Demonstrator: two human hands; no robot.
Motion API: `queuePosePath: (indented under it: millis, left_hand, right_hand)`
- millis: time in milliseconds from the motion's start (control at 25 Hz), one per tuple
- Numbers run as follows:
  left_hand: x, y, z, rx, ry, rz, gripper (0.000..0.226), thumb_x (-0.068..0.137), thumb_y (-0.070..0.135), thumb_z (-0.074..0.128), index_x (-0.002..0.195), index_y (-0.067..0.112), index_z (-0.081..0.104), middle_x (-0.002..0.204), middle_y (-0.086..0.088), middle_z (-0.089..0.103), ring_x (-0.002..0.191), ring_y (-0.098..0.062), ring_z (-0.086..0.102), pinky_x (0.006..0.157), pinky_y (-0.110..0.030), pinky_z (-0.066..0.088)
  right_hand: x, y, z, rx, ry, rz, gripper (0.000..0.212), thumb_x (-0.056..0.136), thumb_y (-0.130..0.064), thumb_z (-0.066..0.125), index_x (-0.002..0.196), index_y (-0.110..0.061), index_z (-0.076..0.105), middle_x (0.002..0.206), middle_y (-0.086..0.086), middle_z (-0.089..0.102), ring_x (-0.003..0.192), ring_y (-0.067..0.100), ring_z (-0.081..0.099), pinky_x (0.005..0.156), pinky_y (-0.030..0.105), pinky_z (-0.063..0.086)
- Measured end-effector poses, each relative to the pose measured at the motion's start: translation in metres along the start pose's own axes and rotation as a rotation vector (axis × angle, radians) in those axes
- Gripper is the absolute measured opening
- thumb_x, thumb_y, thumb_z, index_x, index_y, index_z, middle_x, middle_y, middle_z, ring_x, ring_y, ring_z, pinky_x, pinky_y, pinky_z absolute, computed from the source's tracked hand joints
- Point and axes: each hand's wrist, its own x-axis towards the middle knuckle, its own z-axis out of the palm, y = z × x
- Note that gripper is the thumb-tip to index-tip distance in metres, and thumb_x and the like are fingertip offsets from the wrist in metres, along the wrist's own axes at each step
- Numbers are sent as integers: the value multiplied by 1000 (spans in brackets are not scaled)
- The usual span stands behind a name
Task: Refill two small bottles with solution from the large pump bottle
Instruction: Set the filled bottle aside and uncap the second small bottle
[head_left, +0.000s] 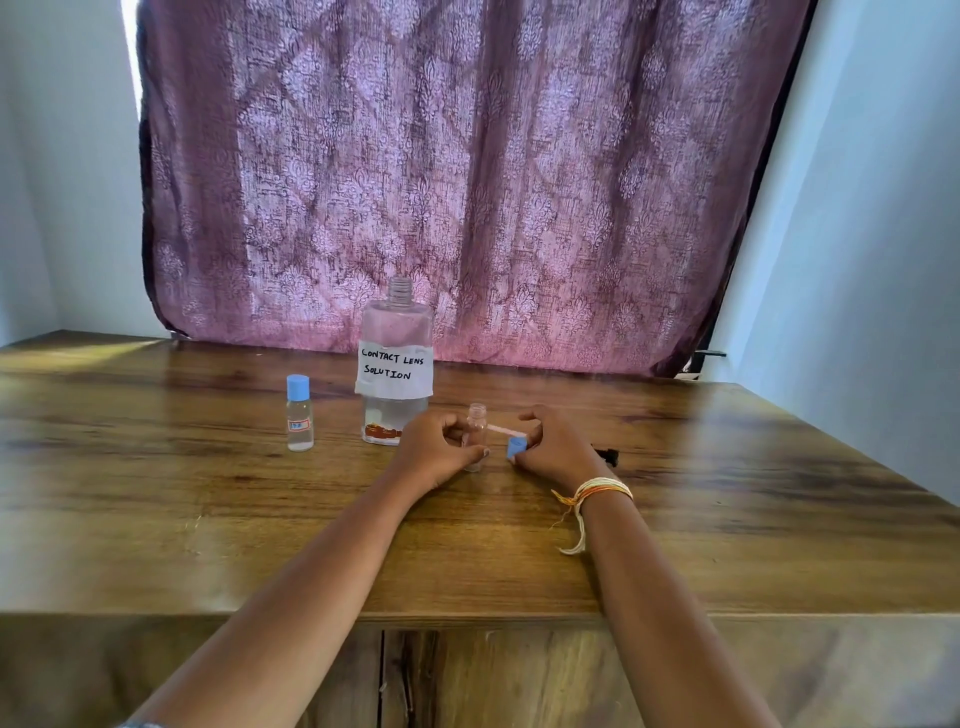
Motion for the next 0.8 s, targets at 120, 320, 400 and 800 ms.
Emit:
queuePosePath:
  millis: [120, 320, 400, 800]
  left_hand:
    - [-1, -1, 0, 7, -16, -11, 34, 68, 21, 86, 99, 17, 71, 75, 15, 62, 70, 5, 57, 58, -5, 39]
    - [-5, -2, -1, 21, -28, -17, 44, 67, 21, 86, 107, 15, 69, 84, 10, 66, 76, 1, 60, 62, -9, 42]
    - [-8, -1, -1, 25, -27, -25, 51, 66, 23, 87, 111, 16, 66, 86, 10, 66, 79, -1, 61, 64, -11, 44]
    - [-44, -3, -29, -73, 188, -24, 29, 78, 26, 76, 104, 21, 65, 84, 9, 68, 71, -2, 62, 56, -6, 43]
  right_hand:
    - [-7, 0, -3, 65, 4, 82, 68, 73, -7, 75, 133, -10, 44, 90, 7, 64, 84, 16, 61, 66, 20, 45]
    - [-18, 0, -1, 174, 44, 194, 58, 74, -7, 77, 125, -8, 50, 103, 9, 66, 99, 19, 63, 86, 29, 52]
    - [-22, 0, 2, 162, 67, 226, 54, 74, -11, 78, 121, -9, 51, 104, 7, 64, 99, 18, 61, 86, 29, 49]
    - [-49, -12, 11, 167, 309, 205, 24, 77, -10, 64, 101, -14, 59, 87, -1, 63, 73, 8, 55, 57, 15, 38]
